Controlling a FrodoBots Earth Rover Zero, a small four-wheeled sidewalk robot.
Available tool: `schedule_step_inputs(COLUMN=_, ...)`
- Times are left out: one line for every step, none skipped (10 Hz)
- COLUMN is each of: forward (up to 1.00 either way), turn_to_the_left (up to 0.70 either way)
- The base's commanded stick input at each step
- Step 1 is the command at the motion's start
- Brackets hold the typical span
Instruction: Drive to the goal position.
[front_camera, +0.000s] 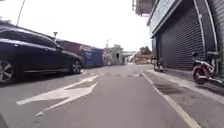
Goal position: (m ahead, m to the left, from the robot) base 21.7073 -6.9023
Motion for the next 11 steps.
schedule_step_inputs(forward=0.45, turn_to_the_left=0.00)
schedule_step_inputs(forward=0.45, turn_to_the_left=0.00)
schedule_step_inputs(forward=0.45, turn_to_the_left=0.00)
schedule_step_inputs(forward=0.45, turn_to_the_left=0.00)
schedule_step_inputs(forward=0.45, turn_to_the_left=0.00)
schedule_step_inputs(forward=0.45, turn_to_the_left=0.00)
schedule_step_inputs(forward=0.45, turn_to_the_left=0.00)
schedule_step_inputs(forward=0.45, turn_to_the_left=0.00)
schedule_step_inputs(forward=0.45, turn_to_the_left=0.00)
schedule_step_inputs(forward=0.45, turn_to_the_left=0.00)
schedule_step_inputs(forward=0.45, turn_to_the_left=0.00)
